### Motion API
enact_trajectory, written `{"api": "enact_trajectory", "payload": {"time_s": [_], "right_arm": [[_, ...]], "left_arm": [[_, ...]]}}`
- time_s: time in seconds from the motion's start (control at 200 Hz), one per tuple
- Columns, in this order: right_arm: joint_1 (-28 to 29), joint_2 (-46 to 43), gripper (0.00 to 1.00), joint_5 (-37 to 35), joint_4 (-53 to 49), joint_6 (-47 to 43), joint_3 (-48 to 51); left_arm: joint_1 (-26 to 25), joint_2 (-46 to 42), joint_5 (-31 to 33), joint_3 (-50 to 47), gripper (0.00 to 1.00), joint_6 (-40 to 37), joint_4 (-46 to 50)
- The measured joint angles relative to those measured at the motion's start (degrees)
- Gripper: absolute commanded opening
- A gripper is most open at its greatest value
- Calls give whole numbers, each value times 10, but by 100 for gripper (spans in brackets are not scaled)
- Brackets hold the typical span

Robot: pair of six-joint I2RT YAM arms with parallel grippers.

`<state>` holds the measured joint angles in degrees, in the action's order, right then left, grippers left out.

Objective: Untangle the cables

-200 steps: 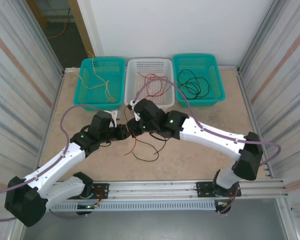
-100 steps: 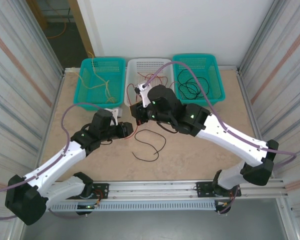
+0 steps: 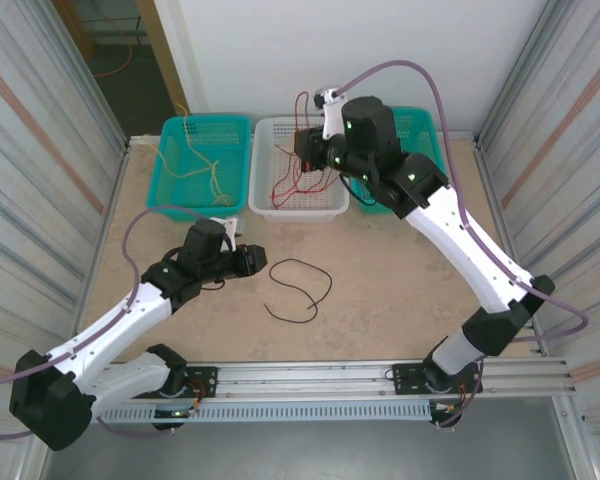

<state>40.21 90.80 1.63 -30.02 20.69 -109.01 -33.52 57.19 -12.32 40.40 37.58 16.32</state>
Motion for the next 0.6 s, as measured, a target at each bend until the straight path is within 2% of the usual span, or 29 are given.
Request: {"api": "enact_trajectory", "payload": {"time_s": [0.21, 0.436, 0.526, 0.596], "right_arm": [[-71, 116, 0, 36, -5, 3, -97], [-96, 243, 1, 62, -52, 3, -233], [-99, 288, 15, 73, -74, 3, -286], [-100, 311, 32, 77, -88, 8, -310]], "left_arm": [[-8, -2, 2, 0, 35, 2, 2], [-14, -4, 6, 0, 36, 4, 6], [-14, -5, 9, 0, 39, 5, 6], [-15, -5, 10, 0, 45, 7, 6]]}}
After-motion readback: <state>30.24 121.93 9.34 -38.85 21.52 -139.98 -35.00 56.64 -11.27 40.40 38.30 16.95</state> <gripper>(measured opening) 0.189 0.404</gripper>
